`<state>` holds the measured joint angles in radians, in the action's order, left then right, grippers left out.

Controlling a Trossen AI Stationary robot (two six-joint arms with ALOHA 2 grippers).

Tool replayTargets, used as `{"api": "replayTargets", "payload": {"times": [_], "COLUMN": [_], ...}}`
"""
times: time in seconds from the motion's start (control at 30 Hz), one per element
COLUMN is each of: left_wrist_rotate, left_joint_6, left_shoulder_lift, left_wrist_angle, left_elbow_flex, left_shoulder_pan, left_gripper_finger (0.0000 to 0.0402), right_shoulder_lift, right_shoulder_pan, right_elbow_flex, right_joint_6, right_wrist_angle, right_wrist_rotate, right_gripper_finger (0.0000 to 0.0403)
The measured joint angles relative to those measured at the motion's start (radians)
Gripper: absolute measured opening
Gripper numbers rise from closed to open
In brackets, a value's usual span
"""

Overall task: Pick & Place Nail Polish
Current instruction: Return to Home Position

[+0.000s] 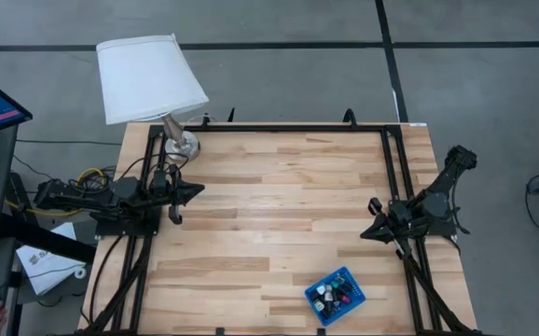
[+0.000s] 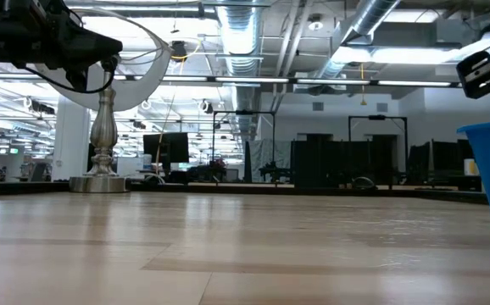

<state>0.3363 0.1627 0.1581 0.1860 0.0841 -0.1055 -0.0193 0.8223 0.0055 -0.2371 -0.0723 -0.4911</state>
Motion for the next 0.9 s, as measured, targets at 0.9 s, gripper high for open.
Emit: {"api": "replayTargets", "payload": {"times": [0.9], "left_wrist_rotate": [0.0], "left_joint_6": [0.0], "left_shoulder_lift": [0.0], "left_wrist_angle": [0.01], "left_elbow_flex": [0.0], "left_shoulder_pan": [0.0], "left_gripper_finger": [0.0], "right_shoulder_lift": [0.0], "right_shoulder_pan": [0.0], "right_elbow_flex": [0.0], "right_joint_6": [0.0], "right_wrist_angle": [0.0], "right_wrist_rotate": [0.0], "right_gripper_finger": [0.0]}}
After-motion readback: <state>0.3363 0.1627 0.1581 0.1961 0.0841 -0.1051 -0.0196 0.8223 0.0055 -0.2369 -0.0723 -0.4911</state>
